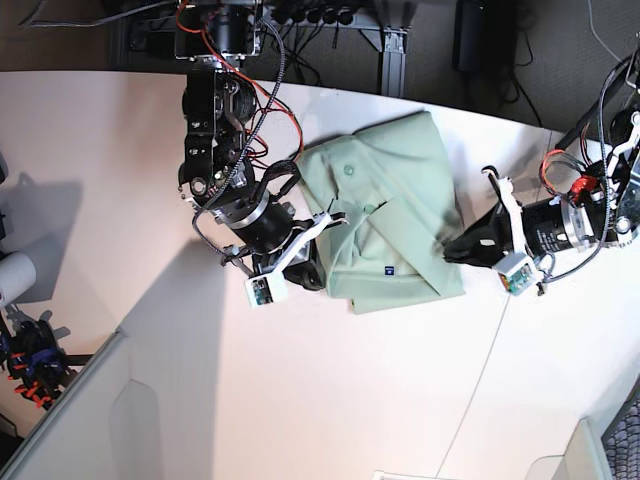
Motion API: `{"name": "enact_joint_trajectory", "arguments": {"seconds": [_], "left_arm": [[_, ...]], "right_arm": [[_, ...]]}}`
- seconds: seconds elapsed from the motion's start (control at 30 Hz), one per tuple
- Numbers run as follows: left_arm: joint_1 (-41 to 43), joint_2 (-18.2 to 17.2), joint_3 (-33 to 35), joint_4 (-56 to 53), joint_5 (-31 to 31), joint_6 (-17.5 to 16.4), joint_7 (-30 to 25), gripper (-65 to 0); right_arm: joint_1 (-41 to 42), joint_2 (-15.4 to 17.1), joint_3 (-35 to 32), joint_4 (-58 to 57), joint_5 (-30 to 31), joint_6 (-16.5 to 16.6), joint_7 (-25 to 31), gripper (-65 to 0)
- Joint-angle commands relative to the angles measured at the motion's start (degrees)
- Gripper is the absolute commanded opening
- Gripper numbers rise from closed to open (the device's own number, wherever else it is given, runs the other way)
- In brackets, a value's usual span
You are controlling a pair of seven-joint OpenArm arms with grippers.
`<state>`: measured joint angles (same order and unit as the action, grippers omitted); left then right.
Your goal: Fold the T-shirt properly
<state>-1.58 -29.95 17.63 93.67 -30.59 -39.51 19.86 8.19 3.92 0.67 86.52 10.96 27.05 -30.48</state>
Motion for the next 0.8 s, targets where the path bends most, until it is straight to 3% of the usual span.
{"name": "enact_joint_trajectory", "arguments": {"seconds": [0.0, 0.3, 0.77], "left_arm": [[-0.07, 0.11, -0.46, 1.25, -0.96, -0.49, -0.74, -62.0], [3.63, 6.36, -0.39, -1.20, 3.06, -0.49, -0.42, -62.0], [-4.74, 7.28, 0.52, -17.64, 6.38, -0.49, -6.10, -62.0]], "right_arm": [[1.62, 0.07, 0.07, -0.31, 0.59, 0.20, 2.05, -65.0], [1.11, 0.04, 0.07, -2.43, -0.66, 0.22, 1.77, -65.0], [-6.84, 0.02, 0.07, -1.95, 1.86, 0.22, 1.79, -65.0]]}}
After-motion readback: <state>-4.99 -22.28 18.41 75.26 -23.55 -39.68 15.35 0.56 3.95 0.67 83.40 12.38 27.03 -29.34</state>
